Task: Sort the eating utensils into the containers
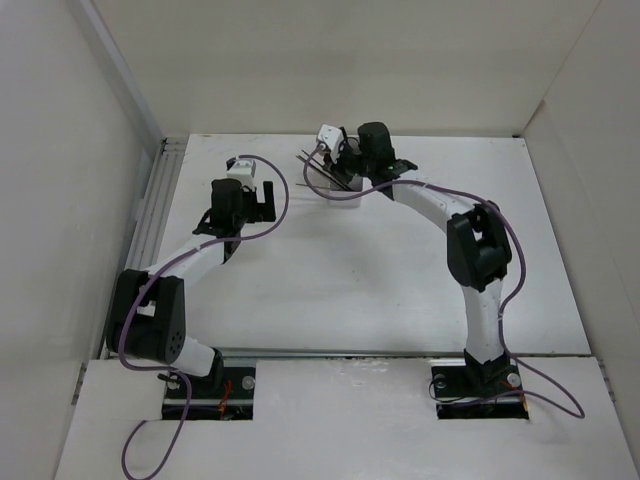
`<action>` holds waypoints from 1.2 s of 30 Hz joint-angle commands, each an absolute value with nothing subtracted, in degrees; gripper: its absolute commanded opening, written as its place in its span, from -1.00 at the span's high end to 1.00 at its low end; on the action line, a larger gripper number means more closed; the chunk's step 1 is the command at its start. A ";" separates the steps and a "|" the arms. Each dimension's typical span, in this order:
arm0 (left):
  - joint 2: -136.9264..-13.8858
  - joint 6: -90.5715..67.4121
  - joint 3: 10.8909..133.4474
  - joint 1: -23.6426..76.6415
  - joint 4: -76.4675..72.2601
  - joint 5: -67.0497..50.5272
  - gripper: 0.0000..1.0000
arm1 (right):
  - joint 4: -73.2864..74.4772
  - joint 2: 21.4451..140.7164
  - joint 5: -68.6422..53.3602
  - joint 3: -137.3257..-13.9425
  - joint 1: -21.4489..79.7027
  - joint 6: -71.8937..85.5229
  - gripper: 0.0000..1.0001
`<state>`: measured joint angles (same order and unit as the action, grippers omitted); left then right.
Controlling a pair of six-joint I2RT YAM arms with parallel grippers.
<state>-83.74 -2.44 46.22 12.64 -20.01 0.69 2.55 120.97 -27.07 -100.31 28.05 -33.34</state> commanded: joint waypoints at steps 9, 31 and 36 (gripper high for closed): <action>-82.97 -2.02 48.52 12.48 -21.18 1.05 -1.00 | -0.70 116.03 -28.83 -97.82 27.25 -33.50 -0.06; -71.11 -3.07 40.79 12.48 -21.54 5.87 -1.00 | 18.43 73.75 24.59 -68.99 -3.51 10.81 -0.77; -67.42 -8.08 38.23 12.48 -18.38 13.18 -1.00 | 29.34 72.42 31.46 -70.48 -4.04 15.54 -0.85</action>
